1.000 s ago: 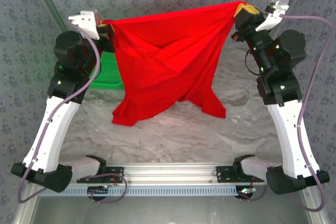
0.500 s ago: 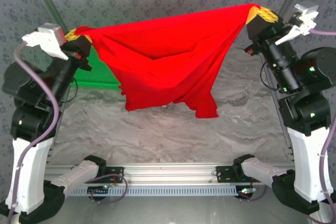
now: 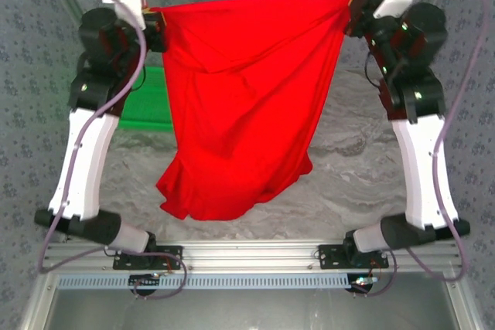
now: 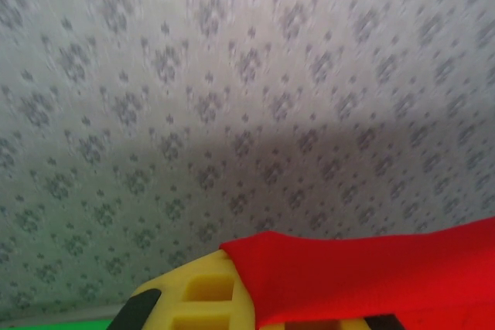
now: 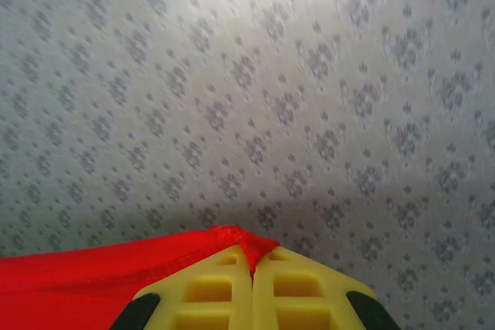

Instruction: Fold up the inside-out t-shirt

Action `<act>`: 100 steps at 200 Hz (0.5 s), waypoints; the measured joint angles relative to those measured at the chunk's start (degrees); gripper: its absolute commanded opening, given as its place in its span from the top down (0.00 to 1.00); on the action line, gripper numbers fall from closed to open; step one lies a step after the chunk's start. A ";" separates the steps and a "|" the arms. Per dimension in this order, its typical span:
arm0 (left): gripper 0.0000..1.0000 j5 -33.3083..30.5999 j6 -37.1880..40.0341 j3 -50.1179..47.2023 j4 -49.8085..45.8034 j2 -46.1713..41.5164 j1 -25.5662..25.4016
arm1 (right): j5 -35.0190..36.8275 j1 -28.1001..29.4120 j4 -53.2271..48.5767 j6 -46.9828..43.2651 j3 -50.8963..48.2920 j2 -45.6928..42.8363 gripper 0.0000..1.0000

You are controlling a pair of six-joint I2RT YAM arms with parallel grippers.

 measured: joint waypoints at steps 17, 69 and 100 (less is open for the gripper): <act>1.00 1.09 0.00 7.52 -3.19 5.92 1.22 | -0.61 -0.72 -0.83 1.68 5.77 6.36 1.00; 1.00 6.47 -0.63 44.19 -13.25 19.63 2.36 | -2.34 -0.90 -4.35 4.04 27.67 15.30 1.00; 1.00 11.41 -1.53 44.06 -17.46 16.98 2.23 | -3.30 -0.96 -4.68 4.15 18.78 6.91 1.00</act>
